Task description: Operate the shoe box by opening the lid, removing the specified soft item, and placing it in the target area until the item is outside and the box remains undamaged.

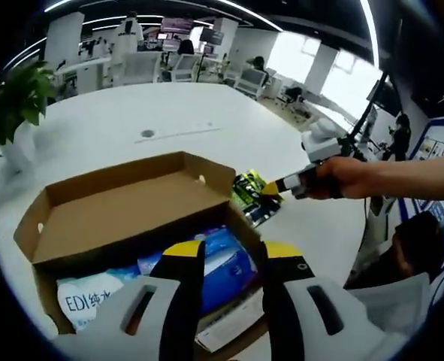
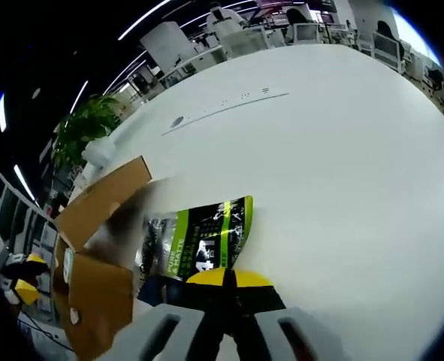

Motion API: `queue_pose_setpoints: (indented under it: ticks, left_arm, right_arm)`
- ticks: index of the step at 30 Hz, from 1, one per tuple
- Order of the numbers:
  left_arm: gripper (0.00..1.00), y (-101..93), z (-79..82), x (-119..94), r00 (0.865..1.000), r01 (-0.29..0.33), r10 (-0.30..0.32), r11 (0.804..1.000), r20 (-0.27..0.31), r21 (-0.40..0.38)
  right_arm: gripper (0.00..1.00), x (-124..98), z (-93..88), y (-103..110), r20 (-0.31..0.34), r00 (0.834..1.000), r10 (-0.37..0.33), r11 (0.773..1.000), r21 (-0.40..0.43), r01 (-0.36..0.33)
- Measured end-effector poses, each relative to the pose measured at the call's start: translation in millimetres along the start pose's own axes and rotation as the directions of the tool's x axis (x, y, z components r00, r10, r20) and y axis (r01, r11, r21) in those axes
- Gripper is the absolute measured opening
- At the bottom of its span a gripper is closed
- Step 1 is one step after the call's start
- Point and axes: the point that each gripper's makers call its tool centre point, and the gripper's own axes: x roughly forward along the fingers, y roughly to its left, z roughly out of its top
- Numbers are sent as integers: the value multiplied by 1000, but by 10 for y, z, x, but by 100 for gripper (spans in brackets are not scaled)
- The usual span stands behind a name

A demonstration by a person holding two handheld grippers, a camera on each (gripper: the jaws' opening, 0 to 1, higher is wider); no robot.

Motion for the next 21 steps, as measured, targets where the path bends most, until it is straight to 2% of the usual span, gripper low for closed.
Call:
queue_pose_setpoints:
  ticks: [8, 12, 15, 18, 21]
  left_arm:
    - [30, 109, -15, -167, 1000, -19, 19, 1000, 17, -7]
    - [33, 149, -19, -242, 999, -28, 28, 1000, 29, -8]
    - [35, 179, -47, -273, 999, -33, 33, 999, 18, 7]
    - [39, 239, -67, -334, 999, -41, 40, 999, 21, 10]
    - [40, 286, -80, -406, 999, -45, 45, 999, 28, -3]
  right_arm:
    - [3, -109, 24, -44, 6, 1000, -30, 999, -28, 30]
    - [6, -186, 69, -51, 28, 999, -34, 997, -75, 36]
    - [8, -248, 68, -54, 30, 999, -40, 996, -80, 42]
    - [15, -302, 68, -5, 33, 999, -32, 993, -114, 36]
    - [20, -358, 52, 42, 35, 999, -31, 990, -136, 35]
